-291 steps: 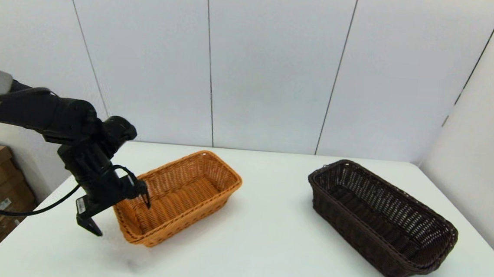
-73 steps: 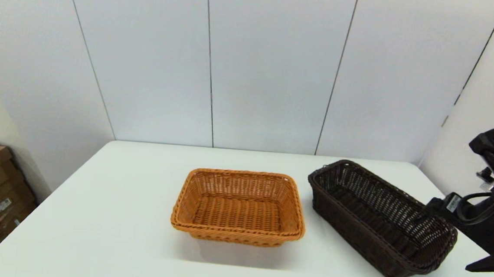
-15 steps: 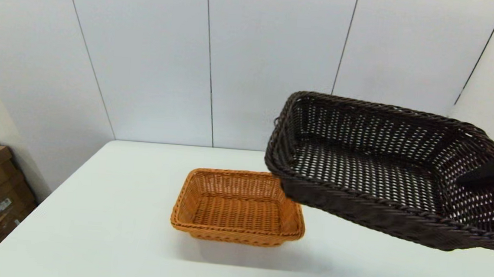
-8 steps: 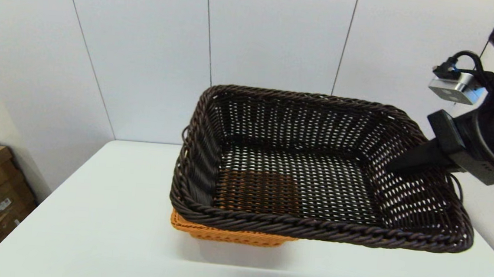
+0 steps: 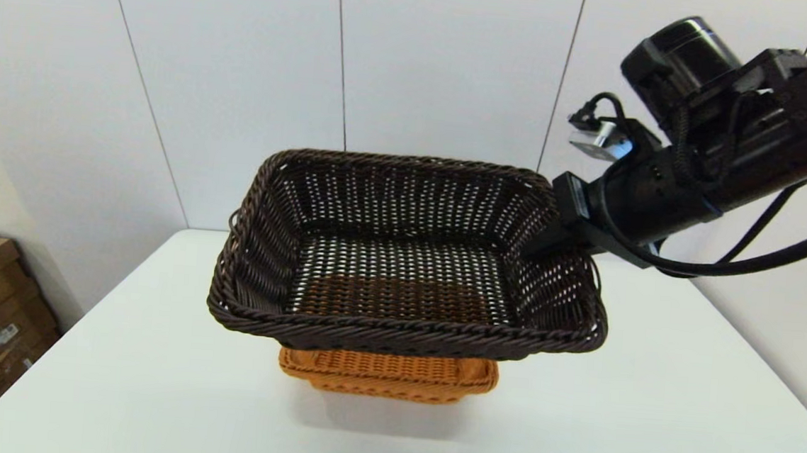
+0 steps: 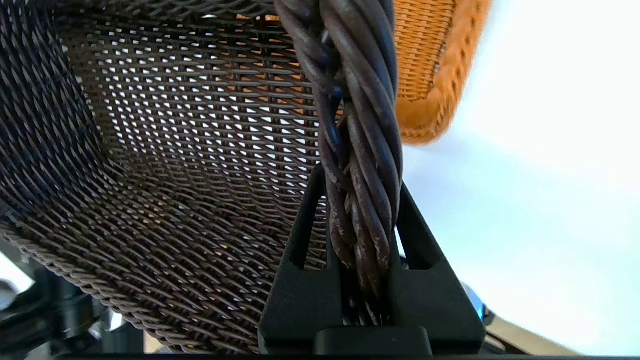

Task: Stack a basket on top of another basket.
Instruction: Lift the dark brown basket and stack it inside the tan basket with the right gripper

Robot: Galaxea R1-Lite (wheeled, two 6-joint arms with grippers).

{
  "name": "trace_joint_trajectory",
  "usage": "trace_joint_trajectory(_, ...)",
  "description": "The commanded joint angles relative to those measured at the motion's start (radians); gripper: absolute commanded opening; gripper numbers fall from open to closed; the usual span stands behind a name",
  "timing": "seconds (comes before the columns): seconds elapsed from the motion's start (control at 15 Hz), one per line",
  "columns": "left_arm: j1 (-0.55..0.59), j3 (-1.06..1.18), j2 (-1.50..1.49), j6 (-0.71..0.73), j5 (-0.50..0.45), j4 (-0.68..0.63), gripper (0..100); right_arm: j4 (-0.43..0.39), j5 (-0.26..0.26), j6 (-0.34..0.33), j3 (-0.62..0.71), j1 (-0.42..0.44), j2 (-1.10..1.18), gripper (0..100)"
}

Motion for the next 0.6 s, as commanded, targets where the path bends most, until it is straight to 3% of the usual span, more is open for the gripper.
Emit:
trace_joint_trajectory(0.07, 0.0, 0.0, 0.0, -0.001, 0.001, 0.0, 100, -0.031, -0.003, 0.006, -0.039, 0.038, 0.152, 0)
trace_joint_trajectory(0.6, 0.0, 0.0, 0.0, -0.001, 0.001, 0.0, 100, -0.124, -0.036, 0.016, -0.067, 0.004, 0.293, 0)
